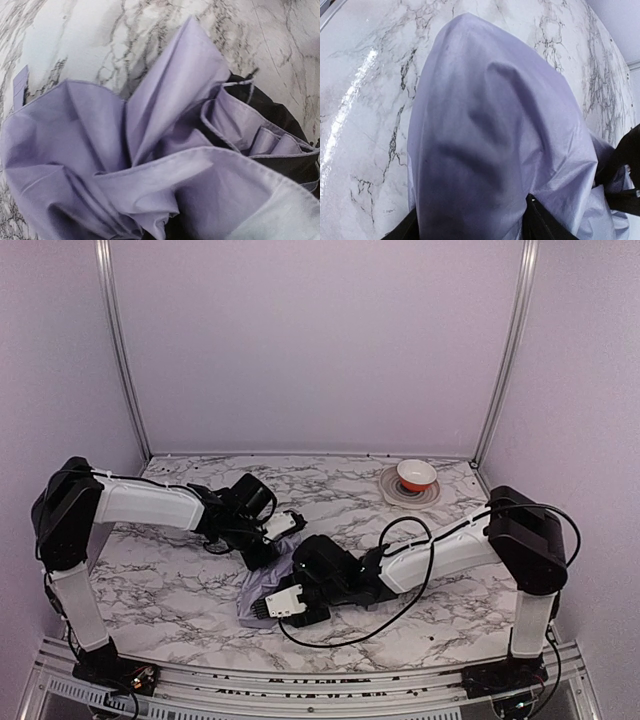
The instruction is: Put away the umbrella
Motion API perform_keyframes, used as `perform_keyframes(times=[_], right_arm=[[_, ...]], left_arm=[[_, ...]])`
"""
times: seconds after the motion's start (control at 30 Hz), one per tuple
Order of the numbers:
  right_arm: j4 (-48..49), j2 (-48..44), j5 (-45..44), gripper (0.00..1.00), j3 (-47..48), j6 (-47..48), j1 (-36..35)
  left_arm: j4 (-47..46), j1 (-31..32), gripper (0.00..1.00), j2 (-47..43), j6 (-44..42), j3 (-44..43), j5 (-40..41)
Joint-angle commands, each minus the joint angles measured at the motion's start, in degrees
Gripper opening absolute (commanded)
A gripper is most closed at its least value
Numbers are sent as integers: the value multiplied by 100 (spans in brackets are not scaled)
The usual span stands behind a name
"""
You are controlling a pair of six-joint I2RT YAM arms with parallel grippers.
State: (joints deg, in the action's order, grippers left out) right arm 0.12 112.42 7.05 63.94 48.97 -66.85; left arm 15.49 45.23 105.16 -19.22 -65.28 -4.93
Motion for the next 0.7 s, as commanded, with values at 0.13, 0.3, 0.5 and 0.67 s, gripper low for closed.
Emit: perform_keyframes(times=[0.13,0.3,0.5,0.67], right_arm=[[-1742,520,526,60,-365,-352,-56],[-1640,438,423,64,-374,-475,-55],[-1735,451,332,57,-258,-548,-43],[-1857,550,379,41,-189,-715,-13]], left_arm=[[-45,-550,0,386,184,-633,534],[597,-543,0,1388,280,-1024,769],[745,-534,0,1529,481,-949,766],[565,-691,48,1021,709,-946,938]])
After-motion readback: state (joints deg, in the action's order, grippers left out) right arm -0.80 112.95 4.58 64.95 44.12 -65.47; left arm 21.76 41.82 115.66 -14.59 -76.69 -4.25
